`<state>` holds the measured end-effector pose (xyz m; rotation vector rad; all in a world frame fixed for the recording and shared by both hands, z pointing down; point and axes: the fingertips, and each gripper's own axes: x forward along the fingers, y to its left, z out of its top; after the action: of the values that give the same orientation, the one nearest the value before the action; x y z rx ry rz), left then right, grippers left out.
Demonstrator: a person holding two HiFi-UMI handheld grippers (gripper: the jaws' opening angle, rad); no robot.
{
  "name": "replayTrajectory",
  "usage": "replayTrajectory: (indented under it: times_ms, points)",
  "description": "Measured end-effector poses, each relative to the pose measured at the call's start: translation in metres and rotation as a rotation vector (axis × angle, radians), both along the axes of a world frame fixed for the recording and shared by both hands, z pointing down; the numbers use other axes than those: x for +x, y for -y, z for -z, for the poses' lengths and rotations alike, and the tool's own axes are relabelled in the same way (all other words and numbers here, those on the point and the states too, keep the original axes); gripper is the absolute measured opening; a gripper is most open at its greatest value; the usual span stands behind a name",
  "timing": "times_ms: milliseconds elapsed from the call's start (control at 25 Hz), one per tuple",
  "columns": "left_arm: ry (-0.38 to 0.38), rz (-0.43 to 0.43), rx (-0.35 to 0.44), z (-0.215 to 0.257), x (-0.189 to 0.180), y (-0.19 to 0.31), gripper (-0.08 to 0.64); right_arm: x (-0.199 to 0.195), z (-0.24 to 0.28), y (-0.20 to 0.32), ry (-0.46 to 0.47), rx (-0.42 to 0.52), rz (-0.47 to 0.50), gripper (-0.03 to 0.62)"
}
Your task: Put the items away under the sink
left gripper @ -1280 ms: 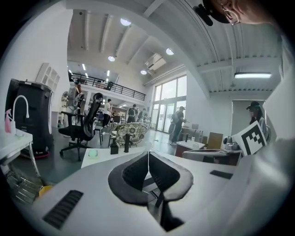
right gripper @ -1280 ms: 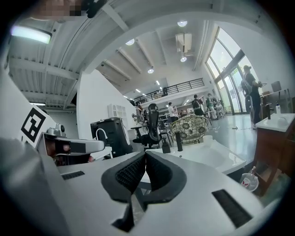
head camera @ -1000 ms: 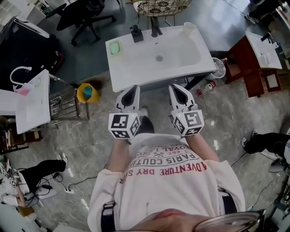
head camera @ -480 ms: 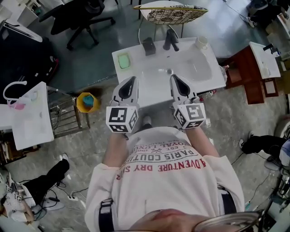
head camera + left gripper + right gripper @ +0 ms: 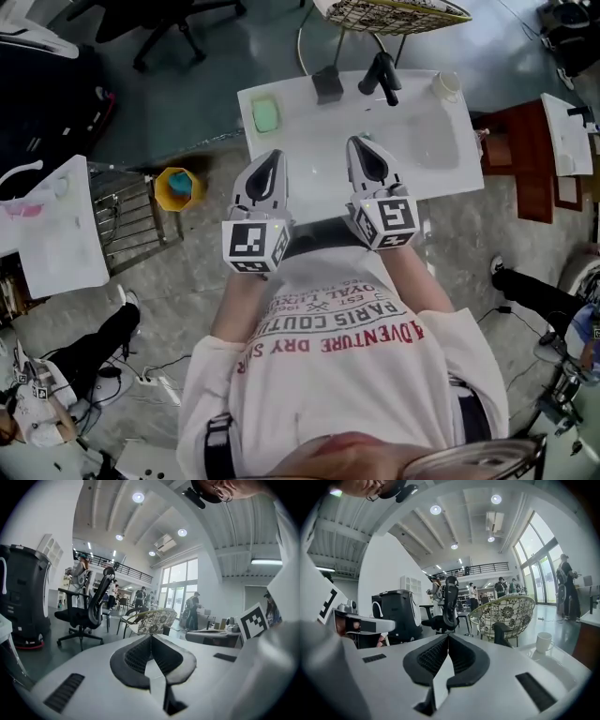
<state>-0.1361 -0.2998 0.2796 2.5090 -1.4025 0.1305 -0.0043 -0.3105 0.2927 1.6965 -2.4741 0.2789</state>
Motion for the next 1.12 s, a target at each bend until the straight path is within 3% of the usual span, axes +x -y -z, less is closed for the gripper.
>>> replayTrajectory:
  times_ms: [360,440,480,680,1120]
  points:
    - [-0.005,0.105,-0.063,-0.034,0.004,0.063,0.026,0.004,-0.048,0.077,-0.054,-0.023,0.058,0.032]
    - [0.01,0.12,-0.079,-0.044,0.005,0.071,0.026,0.005,-0.064,0.09,-0.038,-0.045,0.059,0.211]
    - [0.02,0.128,-0.087,-0.049,0.005,0.074,0.026,0.006,-0.073,0.097,-0.025,-0.057,0.056,0.254]
    - [0.026,0.17,-0.138,-0.078,0.006,0.09,0.026,0.011,-0.112,0.132,-0.038,-0.118,0.018,0.37]
    - [0.036,0.201,-0.23,-0.129,0.012,0.113,0.026,0.002,-0.177,0.187,-0.106,-0.181,0.008,0.403]
